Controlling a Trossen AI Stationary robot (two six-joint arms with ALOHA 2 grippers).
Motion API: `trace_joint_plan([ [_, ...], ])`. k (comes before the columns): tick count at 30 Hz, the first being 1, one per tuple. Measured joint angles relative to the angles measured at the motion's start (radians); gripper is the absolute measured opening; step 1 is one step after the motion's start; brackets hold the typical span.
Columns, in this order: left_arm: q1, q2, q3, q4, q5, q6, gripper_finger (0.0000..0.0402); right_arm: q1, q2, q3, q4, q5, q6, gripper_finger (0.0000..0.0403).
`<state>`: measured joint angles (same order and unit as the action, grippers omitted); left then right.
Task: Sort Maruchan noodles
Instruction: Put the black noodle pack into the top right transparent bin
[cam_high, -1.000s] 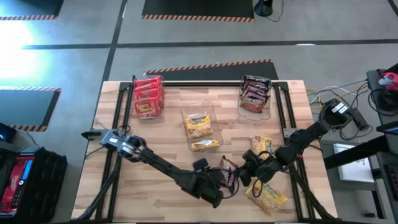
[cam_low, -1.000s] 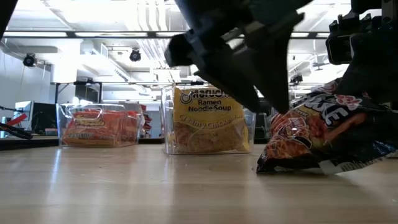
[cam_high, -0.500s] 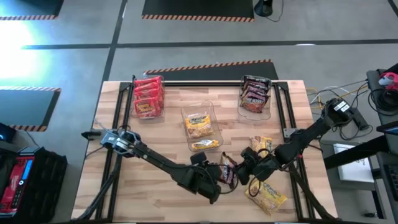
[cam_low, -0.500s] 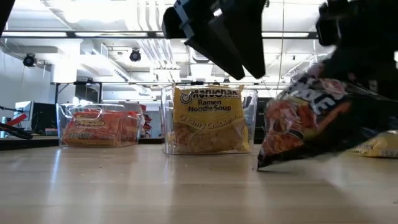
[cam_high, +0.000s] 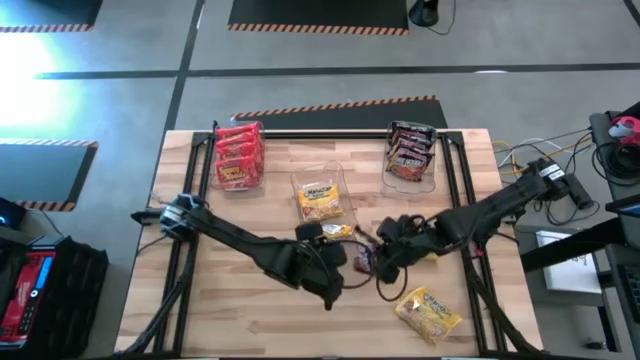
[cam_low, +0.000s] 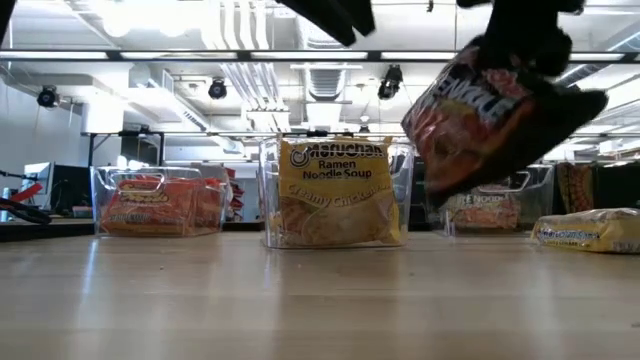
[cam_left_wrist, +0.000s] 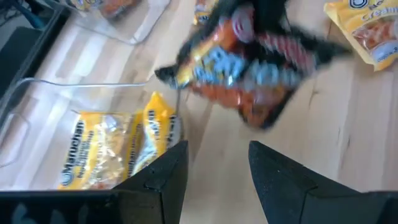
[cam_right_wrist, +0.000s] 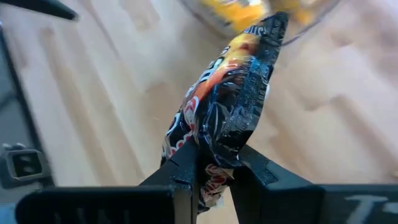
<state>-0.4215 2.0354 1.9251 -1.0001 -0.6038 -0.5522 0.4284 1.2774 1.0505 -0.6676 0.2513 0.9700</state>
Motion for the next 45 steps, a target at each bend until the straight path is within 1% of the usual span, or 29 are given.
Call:
trace_joint_plan([
  [4,0.015,-0.074,-0.082,0.002,0.001,0.011,0.0152,-0.06,0.0,0.15,-0.247,-0.008,-0.088,0.0055],
  [10,0.052,-0.206,-0.246,0.03,0.002,-0.031,0.0152,-0.208,0.0,0.324,-0.506,0.004,-0.217,0.0055],
  [15,0.083,-0.324,-0.37,0.101,0.004,-0.017,0.0152,-0.378,0.0,0.409,-0.641,0.011,-0.338,0.0055],
  [20,0.121,-0.445,-0.496,0.207,0.033,0.027,0.0152,-0.549,0.0,0.471,-0.697,0.011,-0.508,0.0055],
  [27,0.169,-0.57,-0.622,0.331,0.101,0.072,0.0152,-0.74,0.0,0.486,-0.774,0.011,-0.801,0.0055],
  [32,0.2,-0.621,-0.66,0.397,0.125,0.116,0.0152,-0.836,0.0,0.478,-0.822,0.011,-1.019,0.0055],
  [38,0.264,-0.632,-0.639,0.456,0.126,0.208,0.0152,-0.904,0.036,0.434,-0.817,0.003,-1.212,0.0055],
  [45,0.385,-0.631,-0.58,0.452,0.126,0.298,0.0152,-0.92,0.129,0.353,-0.815,-0.003,-1.361,0.0055],
])
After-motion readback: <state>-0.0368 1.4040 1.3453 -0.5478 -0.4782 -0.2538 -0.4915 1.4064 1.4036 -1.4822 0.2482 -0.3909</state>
